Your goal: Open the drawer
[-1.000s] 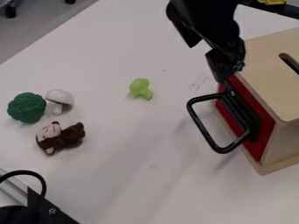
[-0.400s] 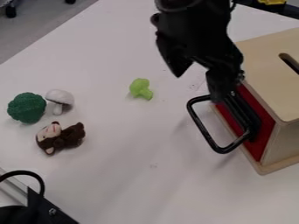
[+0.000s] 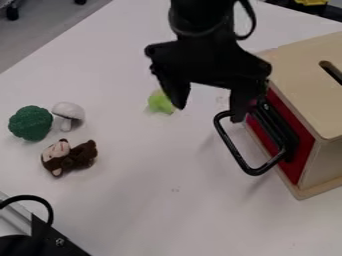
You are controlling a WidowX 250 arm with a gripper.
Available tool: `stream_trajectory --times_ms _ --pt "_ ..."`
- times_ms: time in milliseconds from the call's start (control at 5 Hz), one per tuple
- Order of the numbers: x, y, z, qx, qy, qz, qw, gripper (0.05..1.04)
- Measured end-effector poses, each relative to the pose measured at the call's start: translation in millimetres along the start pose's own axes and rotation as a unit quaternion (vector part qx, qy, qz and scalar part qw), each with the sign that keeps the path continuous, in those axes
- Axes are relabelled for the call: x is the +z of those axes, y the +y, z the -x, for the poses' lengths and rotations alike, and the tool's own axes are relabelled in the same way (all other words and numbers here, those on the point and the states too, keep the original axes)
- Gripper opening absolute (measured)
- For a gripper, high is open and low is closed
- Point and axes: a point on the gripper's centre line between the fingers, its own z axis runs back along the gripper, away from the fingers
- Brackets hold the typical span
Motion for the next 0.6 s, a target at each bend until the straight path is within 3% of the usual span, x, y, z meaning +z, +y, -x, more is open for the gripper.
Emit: stream_trajectory --times_ms 200,400,600 --pt "-7.7 6.0 5.4 0.082 -0.005 -0.03 0.9962 0.999" --pt "-21.5 5.0 7.2 0.127 0.006 -0.044 0.9909 0.999" --pt "-36.5 1.6 11.9 0.159 0.033 -0.043 0.9858 0.999"
